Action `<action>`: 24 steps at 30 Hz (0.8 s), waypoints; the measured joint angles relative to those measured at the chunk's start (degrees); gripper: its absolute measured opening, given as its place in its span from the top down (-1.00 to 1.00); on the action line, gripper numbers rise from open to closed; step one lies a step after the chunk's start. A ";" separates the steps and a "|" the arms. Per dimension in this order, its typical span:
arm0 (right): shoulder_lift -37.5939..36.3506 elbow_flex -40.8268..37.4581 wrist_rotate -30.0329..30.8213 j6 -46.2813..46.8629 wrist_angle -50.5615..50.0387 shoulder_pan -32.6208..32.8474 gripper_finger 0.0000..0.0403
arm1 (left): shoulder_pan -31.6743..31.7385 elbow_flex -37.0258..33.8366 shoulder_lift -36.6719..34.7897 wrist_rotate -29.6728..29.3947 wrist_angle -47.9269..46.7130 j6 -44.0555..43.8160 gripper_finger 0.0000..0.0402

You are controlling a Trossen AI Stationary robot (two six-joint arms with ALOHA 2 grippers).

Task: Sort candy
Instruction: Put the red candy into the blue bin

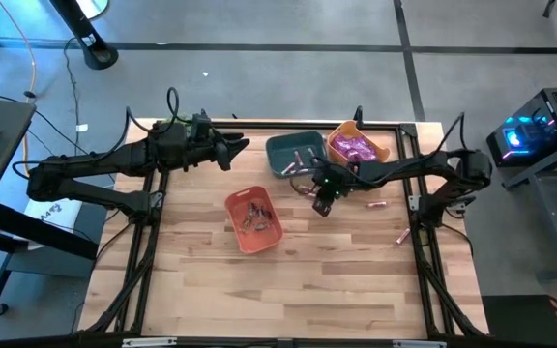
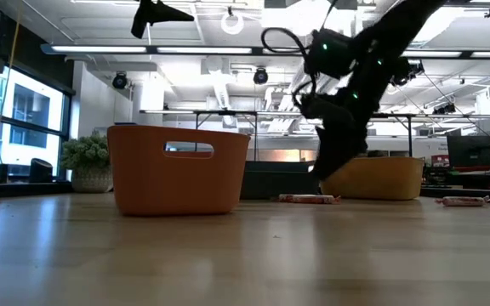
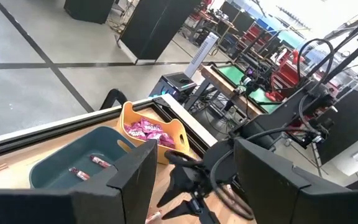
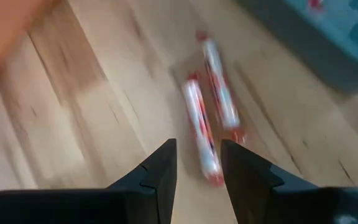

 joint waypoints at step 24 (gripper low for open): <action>-5.62 -1.59 -1.34 -3.31 9.95 5.18 0.95 | -0.06 0.00 0.00 -0.66 0.04 -1.67 -0.04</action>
